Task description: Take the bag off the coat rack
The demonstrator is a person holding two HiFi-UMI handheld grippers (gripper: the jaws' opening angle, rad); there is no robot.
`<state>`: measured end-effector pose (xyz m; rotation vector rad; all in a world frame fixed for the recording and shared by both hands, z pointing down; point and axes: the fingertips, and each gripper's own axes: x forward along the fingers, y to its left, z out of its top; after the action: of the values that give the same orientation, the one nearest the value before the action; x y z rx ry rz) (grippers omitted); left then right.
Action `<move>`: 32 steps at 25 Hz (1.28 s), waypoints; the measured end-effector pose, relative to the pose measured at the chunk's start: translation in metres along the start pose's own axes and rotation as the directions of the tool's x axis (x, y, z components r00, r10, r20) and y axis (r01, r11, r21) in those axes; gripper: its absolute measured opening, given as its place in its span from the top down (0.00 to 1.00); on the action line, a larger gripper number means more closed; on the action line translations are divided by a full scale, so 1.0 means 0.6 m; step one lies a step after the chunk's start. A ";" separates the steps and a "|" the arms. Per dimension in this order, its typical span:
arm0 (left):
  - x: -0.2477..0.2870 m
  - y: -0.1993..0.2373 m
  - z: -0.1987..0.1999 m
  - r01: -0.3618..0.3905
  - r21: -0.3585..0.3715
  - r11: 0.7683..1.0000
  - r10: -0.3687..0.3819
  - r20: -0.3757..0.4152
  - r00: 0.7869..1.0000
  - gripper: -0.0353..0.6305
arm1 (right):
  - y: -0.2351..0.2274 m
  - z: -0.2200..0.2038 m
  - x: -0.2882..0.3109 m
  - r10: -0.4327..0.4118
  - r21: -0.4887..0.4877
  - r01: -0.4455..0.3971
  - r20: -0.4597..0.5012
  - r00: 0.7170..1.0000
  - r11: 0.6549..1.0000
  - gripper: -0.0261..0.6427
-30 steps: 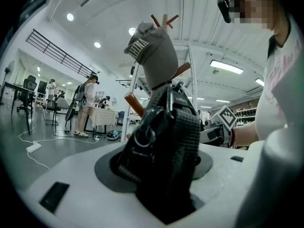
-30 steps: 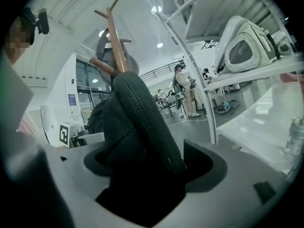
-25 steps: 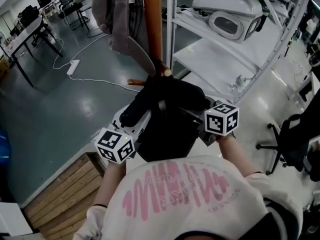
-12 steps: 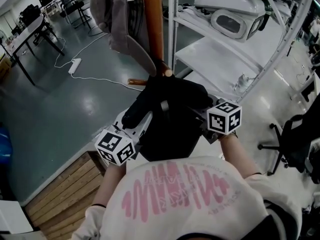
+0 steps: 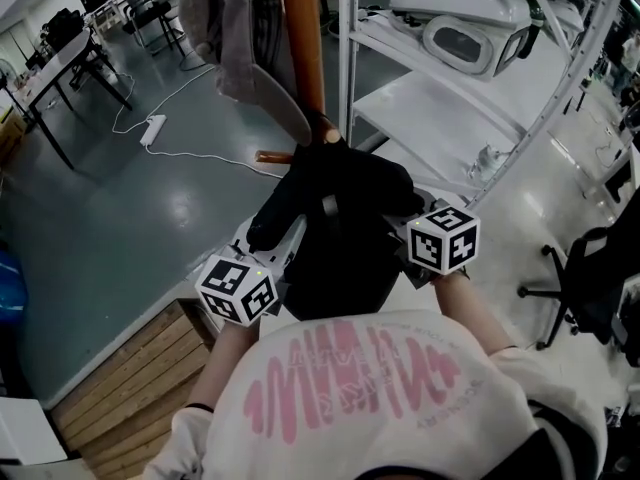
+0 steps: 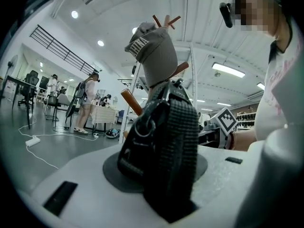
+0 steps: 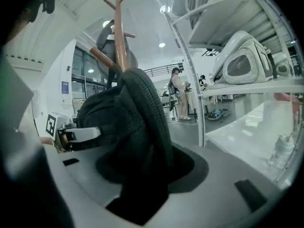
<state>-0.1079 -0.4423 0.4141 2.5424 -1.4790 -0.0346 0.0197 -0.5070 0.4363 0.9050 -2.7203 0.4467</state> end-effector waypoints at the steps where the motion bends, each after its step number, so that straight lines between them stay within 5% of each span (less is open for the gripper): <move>1: 0.001 -0.001 0.000 -0.002 -0.001 1.000 0.002 -0.001 1.000 0.75 | -0.001 0.000 0.000 -0.006 0.002 0.006 0.001 1.000 1.000 0.67; 32: -0.016 -0.042 0.045 -0.119 0.006 0.993 0.119 0.028 0.993 0.76 | 0.038 0.028 -0.035 0.094 -0.001 -0.094 0.017 0.995 0.996 0.72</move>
<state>-0.0946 -0.4263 0.3823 2.4641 -1.6406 -0.0463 0.0201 -0.4845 0.4091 0.7867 -2.7872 0.4585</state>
